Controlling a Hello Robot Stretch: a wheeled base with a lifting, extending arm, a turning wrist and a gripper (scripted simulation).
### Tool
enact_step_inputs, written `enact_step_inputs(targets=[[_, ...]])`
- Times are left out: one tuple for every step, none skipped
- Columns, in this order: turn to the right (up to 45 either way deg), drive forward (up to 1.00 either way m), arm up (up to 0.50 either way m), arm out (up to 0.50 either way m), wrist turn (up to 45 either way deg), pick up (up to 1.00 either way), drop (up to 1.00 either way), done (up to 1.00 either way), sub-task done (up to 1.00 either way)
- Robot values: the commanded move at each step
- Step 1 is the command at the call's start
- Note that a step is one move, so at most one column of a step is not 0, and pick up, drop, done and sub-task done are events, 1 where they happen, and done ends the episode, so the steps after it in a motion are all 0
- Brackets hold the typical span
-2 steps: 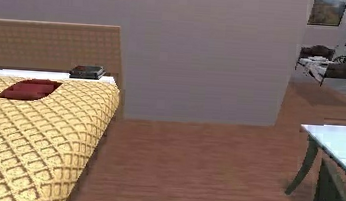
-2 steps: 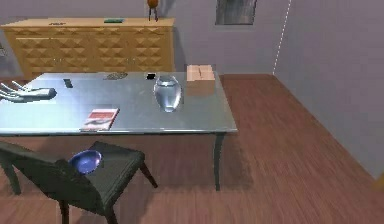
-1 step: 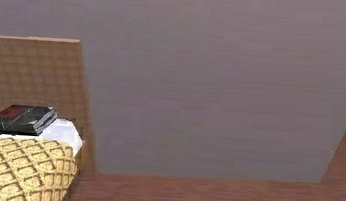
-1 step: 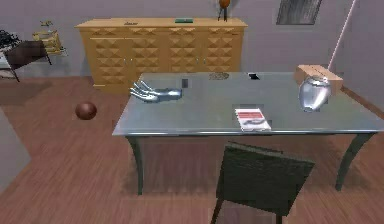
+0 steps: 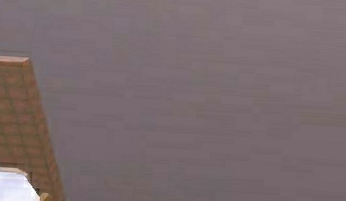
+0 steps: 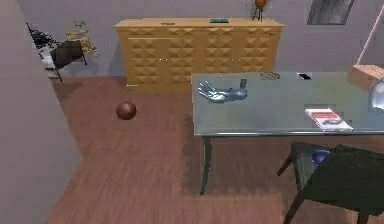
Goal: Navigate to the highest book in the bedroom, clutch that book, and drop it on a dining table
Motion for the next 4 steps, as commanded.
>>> enact_step_inputs(targets=[[45.0,0.0,0.0,0.0,0.0,0.0,0.0,0.0,0.0],[45.0,0.0,0.0,0.0,0.0,0.0,0.0,0.0,0.0],[45.0,0.0,0.0,0.0,0.0,0.0,0.0,0.0,0.0],[36.0,0.0,0.0,0.0,0.0,0.0,0.0,0.0,0.0]])
